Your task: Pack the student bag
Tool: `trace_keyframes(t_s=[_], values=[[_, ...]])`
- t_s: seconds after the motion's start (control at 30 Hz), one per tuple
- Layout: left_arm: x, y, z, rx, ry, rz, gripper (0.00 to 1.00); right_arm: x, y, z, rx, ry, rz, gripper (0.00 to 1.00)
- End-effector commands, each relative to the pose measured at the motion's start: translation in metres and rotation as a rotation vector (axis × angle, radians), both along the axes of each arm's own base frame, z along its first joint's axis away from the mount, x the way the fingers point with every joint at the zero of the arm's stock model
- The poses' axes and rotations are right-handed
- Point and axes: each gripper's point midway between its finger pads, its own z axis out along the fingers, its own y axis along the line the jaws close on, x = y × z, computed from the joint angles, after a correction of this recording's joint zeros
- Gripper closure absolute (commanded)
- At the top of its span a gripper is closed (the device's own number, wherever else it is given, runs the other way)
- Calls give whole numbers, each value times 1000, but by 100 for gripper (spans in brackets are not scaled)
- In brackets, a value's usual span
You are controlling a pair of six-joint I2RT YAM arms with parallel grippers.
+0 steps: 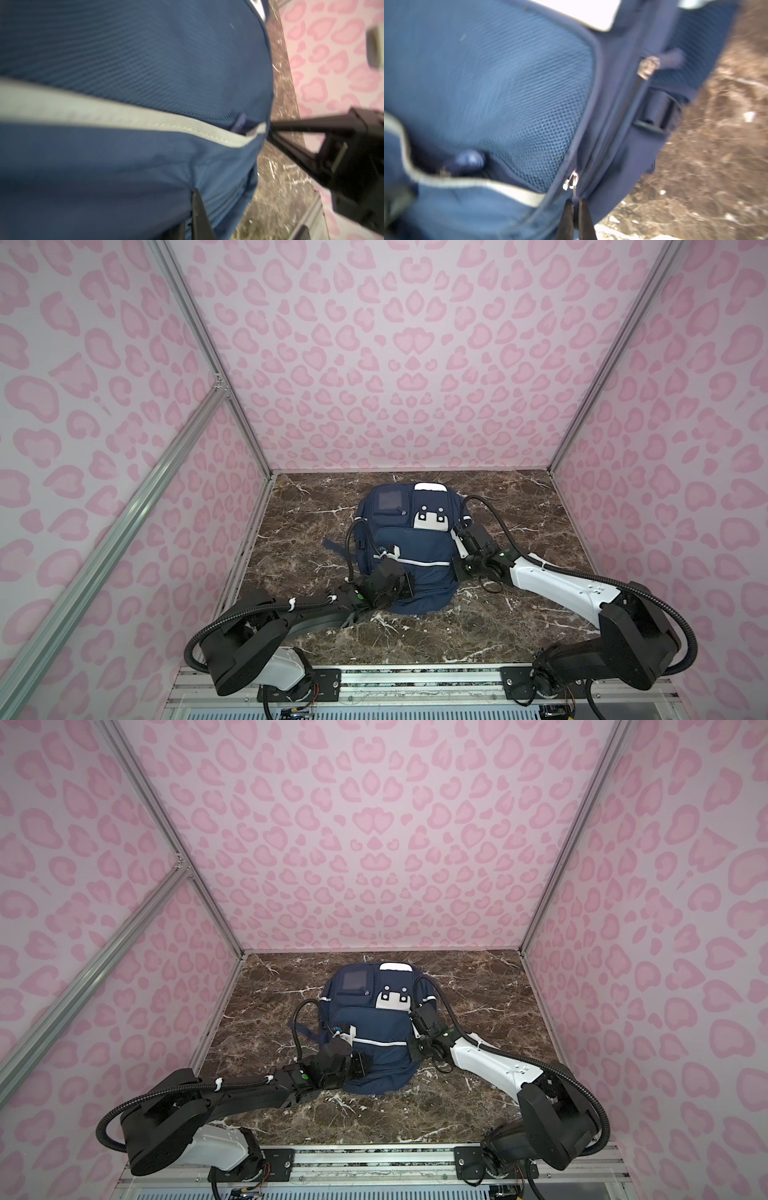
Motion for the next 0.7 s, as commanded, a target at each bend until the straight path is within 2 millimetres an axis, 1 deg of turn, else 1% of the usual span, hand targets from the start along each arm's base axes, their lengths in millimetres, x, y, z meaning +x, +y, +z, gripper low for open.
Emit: trace_keyframes(t_s=[0.0, 0.07, 0.1, 0.13, 0.17, 0.2, 0.23, 0.27, 0.3, 0.33, 0.37, 0.43, 0.5, 0.53, 0.6, 0.67], values=[[-13, -3, -3, 29, 47, -39, 75, 16, -5, 12, -13, -94, -34, 85], [-6, 6, 4, 81, 18, -1, 73, 11, -5, 17, 6, -100, -32, 84], [-4, 11, 10, 105, -1, 10, 70, 9, -7, 20, 12, -108, -34, 82], [-3, 12, 18, 107, -22, 8, 65, 7, -10, 24, 12, -115, -43, 75], [-2, 13, 25, 104, -40, 3, 55, 7, -15, 29, 2, -127, -58, 65], [-1, 13, 38, 89, -69, -1, 44, 8, -21, 36, -12, -148, -79, 50], [1, 17, 49, 93, -103, 8, 32, 10, -28, 45, -19, -178, -103, 38], [4, 23, 59, 105, -145, 15, 28, 12, -35, 54, -25, -212, -140, 32], [9, 31, 73, 135, -213, 25, 21, 15, -45, 65, -28, -257, -186, 15], [14, 42, 86, 184, -290, 42, 12, 19, -55, 75, -20, -305, -225, 9], [22, 58, 99, 247, -371, 85, 3, 24, -63, 83, -4, -351, -256, 2], [44, 106, 127, 418, -546, 266, 5, 36, -92, 95, 19, -472, -366, 1], [60, 141, 142, 542, -639, 344, 5, 45, -123, 100, 14, -570, -461, 1], [69, 160, 147, 582, -655, 393, 5, 49, -139, 101, -2, -620, -497, 1], [84, 191, 148, 627, -689, 447, 5, 52, -161, 99, -68, -695, -505, 4], [95, 221, 143, 661, -730, 500, 5, 52, -176, 99, -135, -778, -497, 5]])
